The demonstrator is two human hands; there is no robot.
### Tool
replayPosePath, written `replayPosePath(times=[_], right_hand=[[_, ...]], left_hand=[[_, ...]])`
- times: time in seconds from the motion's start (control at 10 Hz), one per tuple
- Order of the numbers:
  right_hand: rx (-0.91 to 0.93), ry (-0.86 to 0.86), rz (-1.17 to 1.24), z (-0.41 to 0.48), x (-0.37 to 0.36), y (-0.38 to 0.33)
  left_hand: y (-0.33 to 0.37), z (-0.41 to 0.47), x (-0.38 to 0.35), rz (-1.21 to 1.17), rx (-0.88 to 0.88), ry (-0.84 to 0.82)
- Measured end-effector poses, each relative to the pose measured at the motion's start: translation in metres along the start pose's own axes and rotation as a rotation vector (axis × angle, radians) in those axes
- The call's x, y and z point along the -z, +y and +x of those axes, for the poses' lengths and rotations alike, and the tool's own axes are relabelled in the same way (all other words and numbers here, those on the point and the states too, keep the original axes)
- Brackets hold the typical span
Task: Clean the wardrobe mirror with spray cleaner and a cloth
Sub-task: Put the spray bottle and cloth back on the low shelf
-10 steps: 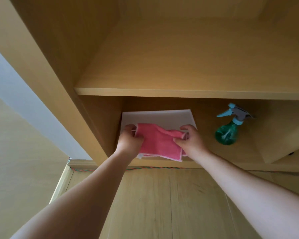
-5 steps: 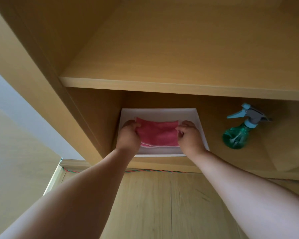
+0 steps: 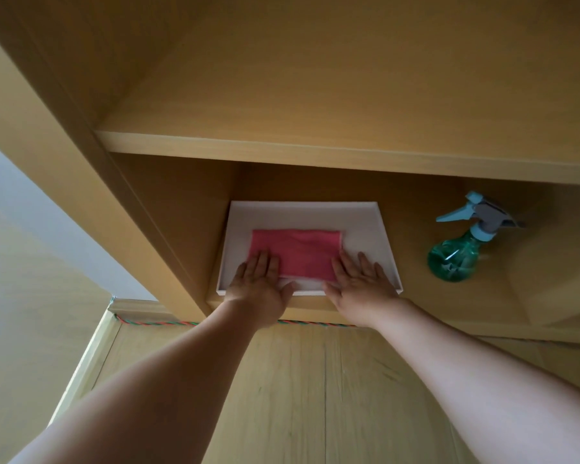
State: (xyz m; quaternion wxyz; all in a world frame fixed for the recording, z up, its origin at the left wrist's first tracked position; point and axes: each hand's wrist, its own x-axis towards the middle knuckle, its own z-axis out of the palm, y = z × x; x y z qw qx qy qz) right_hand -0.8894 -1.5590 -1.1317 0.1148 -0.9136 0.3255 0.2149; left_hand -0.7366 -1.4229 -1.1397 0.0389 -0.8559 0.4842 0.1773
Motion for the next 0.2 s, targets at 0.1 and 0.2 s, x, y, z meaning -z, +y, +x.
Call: replayPosePath(times=[0.1,0.2], right_hand=[[0.024,0.061,0.012,-0.005,-0.003,-0.003],[0.052,0.134,0.046,-0.012,-0.004,-0.001]], left_hand=[[0.003,-0.010,-0.003,-0.023,-0.038,0.134],[0.005,-0.024,-0.005,-0.042,-0.060,0.228]])
